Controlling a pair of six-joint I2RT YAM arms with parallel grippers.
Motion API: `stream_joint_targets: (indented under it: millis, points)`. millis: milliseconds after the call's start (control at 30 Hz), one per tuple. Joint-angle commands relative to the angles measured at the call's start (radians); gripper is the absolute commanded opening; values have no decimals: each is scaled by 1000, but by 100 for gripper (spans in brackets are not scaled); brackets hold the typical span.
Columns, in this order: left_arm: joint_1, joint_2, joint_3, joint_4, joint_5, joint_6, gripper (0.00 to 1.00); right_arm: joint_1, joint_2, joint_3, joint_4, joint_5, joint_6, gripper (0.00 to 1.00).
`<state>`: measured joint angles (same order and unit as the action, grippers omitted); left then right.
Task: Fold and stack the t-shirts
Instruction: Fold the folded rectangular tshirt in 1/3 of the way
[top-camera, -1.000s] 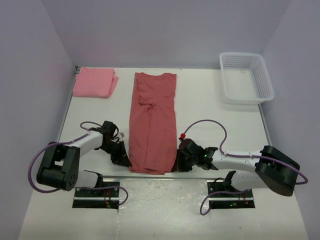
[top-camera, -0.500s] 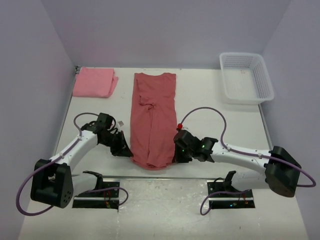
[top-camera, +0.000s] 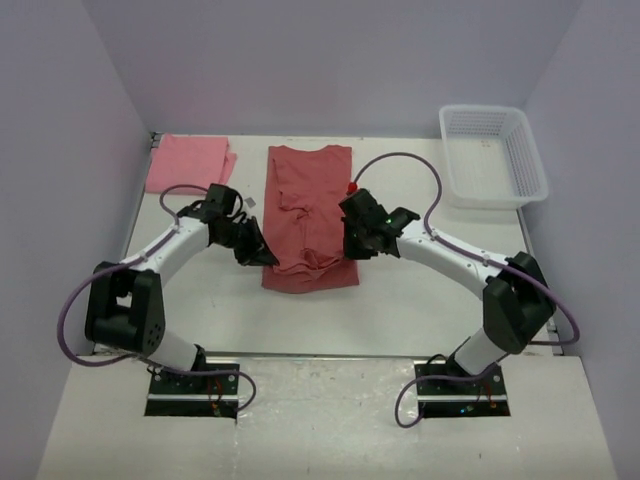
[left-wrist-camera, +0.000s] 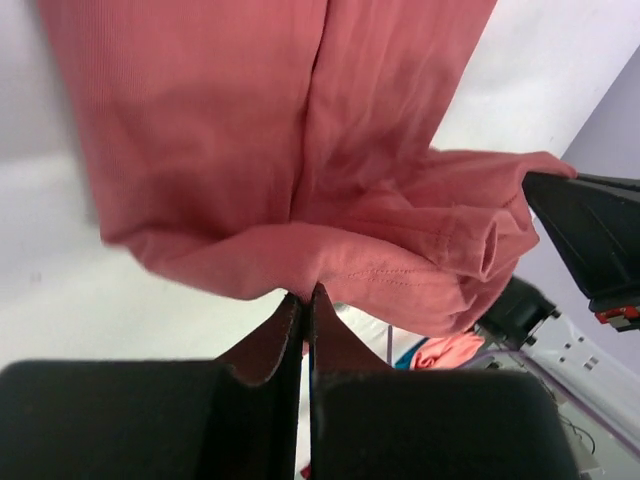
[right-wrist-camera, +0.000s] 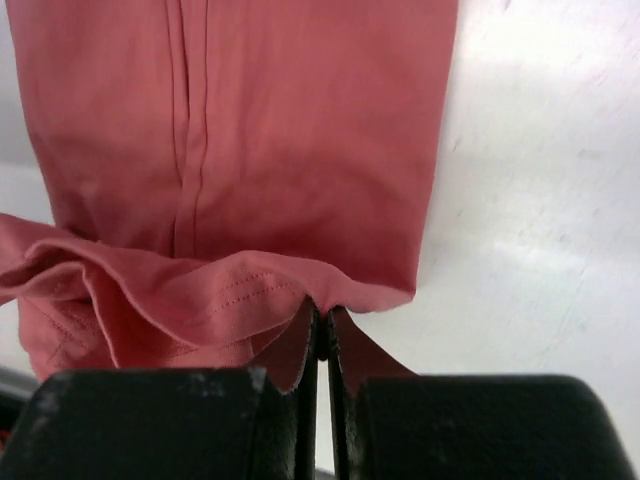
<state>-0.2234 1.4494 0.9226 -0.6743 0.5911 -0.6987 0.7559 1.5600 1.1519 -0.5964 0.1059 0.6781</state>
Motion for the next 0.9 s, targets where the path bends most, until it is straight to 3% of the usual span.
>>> stream_joint_targets:
  millis: [0,133,400,867]
  points:
    - [6,107,137,87,-4,-18,0,-65,66,116,-36,0,-133,0]
    - [13,280,313,114,13,-10,0,-118,175,248,-48,-37,-201,0]
    - [44,485,553,67,-7,-2,0,-194,392,434,-74,-147,-304,0]
    - [145,551,607,90,6,-12,0,-262,575,735,-195,-226,-373,0]
